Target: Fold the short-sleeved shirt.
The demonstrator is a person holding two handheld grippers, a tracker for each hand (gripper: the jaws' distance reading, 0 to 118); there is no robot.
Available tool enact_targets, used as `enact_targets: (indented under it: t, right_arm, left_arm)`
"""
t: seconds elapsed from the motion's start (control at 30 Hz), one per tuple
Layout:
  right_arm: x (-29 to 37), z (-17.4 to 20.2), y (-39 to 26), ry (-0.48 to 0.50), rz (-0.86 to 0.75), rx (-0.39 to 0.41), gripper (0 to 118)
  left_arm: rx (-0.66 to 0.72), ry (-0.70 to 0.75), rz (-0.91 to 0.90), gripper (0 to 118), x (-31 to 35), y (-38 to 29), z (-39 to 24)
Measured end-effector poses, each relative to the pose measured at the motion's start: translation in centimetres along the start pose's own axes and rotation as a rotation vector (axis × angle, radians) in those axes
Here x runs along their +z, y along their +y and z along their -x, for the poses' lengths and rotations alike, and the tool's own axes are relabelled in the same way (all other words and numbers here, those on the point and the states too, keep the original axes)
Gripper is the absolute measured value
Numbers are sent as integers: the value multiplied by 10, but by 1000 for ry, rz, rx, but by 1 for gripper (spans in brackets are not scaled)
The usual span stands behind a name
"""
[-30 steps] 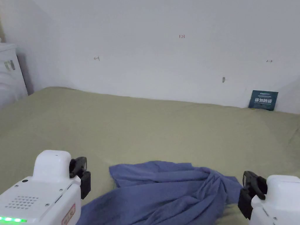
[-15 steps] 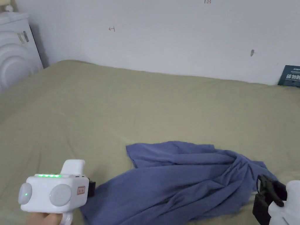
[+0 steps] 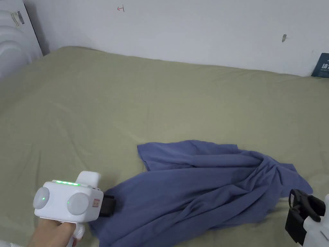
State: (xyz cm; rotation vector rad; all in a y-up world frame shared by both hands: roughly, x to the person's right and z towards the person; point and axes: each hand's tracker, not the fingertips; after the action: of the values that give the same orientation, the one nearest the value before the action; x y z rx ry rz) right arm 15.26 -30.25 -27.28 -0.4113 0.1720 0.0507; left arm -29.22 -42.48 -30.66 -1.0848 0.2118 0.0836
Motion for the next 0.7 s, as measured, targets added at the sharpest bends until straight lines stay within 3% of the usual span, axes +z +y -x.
enact_targets:
  t: [0.07,0.13,0.43,0.7]
  right_arm:
    - [-1,-3,-2,0,10,-10,1]
    - [-3,-9,-3,1,21,-17,1]
    - [-43,-58,-1,-65,105,-48,1]
    - [-151,-116,16,-87,229,-69,1]
  left_arm:
    - [-12,2,-16,57,6,1,-2]
    - [-18,2,-36,0,15,1,-5]
    - [-6,-43,-46,0,24,0,-12]
    - [-18,-64,-57,0,31,2,-23]
